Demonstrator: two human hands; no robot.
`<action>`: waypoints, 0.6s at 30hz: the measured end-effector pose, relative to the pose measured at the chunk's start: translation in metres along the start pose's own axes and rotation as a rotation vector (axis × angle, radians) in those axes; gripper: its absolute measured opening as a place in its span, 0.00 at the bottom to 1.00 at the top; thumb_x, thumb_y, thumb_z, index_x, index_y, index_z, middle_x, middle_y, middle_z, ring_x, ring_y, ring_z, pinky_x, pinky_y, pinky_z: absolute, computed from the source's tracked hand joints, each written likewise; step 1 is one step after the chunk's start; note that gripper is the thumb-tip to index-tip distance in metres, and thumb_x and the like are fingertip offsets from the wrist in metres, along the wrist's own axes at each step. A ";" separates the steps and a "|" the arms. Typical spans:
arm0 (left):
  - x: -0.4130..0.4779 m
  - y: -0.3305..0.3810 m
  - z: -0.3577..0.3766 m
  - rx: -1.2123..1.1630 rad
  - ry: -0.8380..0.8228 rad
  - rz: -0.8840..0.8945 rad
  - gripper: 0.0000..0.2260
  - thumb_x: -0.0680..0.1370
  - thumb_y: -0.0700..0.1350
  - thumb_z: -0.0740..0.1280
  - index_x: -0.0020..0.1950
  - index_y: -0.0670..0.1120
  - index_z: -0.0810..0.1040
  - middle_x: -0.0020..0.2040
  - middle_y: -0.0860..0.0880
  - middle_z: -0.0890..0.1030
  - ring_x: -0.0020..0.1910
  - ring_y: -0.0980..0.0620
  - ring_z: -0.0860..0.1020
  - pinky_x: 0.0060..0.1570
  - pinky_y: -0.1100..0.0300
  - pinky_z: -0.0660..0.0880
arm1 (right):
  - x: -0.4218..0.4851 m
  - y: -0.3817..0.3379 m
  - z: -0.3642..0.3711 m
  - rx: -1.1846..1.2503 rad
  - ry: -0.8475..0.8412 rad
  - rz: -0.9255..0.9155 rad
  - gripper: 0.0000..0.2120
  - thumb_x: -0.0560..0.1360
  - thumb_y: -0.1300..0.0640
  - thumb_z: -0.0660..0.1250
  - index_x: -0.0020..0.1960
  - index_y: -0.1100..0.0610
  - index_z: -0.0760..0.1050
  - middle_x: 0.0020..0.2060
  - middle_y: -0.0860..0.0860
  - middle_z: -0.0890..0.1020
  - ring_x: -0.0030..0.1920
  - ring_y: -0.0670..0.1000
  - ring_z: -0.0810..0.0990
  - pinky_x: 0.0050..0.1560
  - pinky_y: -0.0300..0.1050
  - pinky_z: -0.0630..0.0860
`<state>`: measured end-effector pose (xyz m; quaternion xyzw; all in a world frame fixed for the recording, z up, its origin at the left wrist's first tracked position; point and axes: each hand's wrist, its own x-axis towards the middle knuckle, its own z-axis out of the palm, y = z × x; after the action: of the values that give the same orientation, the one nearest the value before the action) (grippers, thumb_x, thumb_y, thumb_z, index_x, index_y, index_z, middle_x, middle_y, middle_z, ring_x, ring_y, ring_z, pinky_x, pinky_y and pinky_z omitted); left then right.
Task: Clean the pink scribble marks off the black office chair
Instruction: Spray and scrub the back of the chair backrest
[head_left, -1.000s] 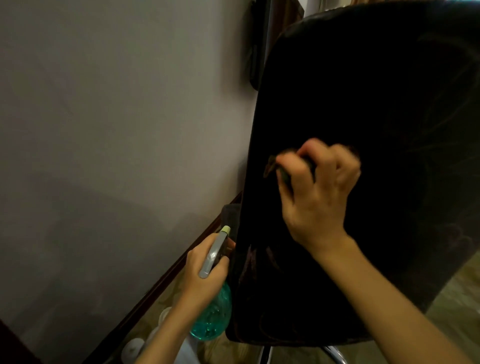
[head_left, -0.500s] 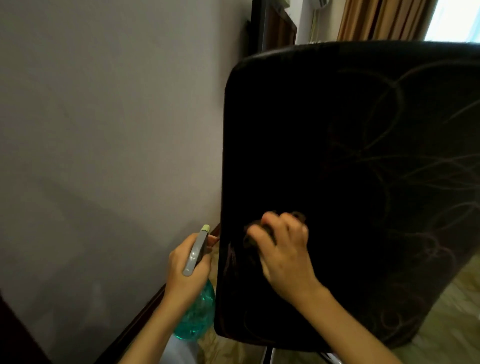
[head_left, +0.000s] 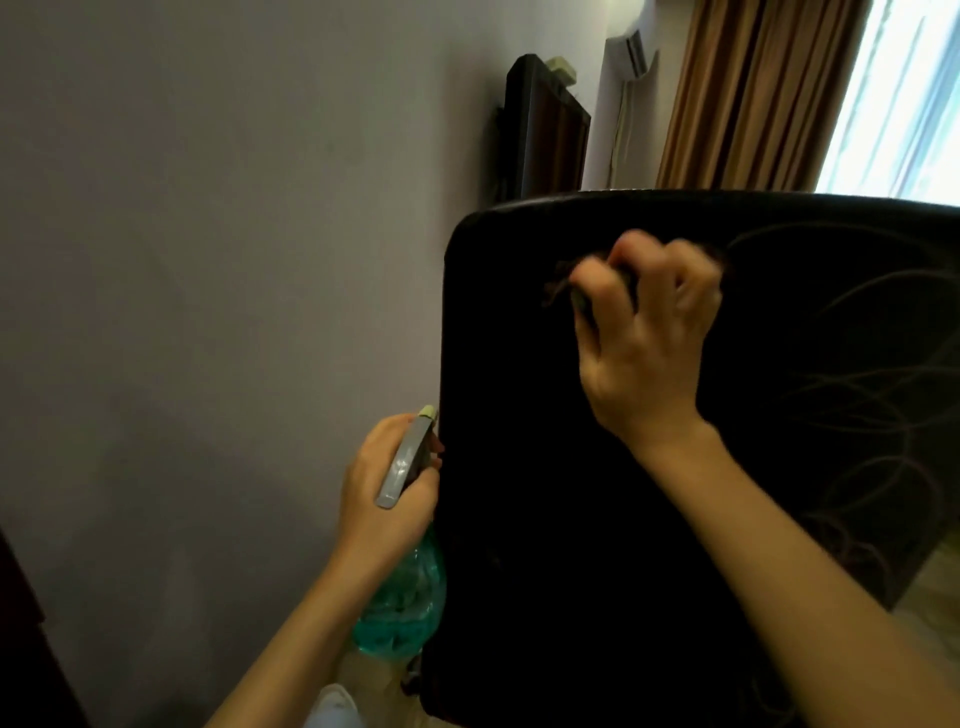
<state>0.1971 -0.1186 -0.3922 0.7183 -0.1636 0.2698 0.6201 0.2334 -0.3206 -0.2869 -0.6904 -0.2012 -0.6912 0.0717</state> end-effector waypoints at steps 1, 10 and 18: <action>0.002 -0.002 0.001 -0.004 -0.009 -0.005 0.13 0.70 0.44 0.63 0.54 0.54 0.76 0.44 0.54 0.80 0.43 0.44 0.79 0.44 0.47 0.76 | -0.020 0.002 0.003 -0.016 -0.035 -0.032 0.15 0.72 0.55 0.66 0.57 0.51 0.67 0.60 0.52 0.66 0.57 0.57 0.65 0.53 0.51 0.62; 0.012 -0.009 -0.003 0.013 0.021 -0.111 0.18 0.77 0.29 0.62 0.62 0.46 0.76 0.44 0.44 0.80 0.45 0.32 0.76 0.46 0.41 0.74 | -0.141 -0.011 -0.001 -0.023 -0.316 -0.106 0.13 0.76 0.47 0.56 0.58 0.51 0.68 0.59 0.52 0.68 0.56 0.56 0.67 0.52 0.51 0.63; 0.005 0.017 0.006 0.023 0.016 0.000 0.09 0.70 0.47 0.65 0.47 0.46 0.78 0.40 0.46 0.77 0.34 0.49 0.75 0.32 0.59 0.71 | -0.004 -0.041 -0.025 0.060 -0.048 -0.064 0.16 0.71 0.56 0.65 0.58 0.50 0.67 0.59 0.52 0.66 0.58 0.58 0.65 0.52 0.53 0.64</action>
<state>0.1928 -0.1267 -0.3764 0.7230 -0.1555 0.2775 0.6132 0.1955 -0.2937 -0.2972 -0.6976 -0.2455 -0.6699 0.0656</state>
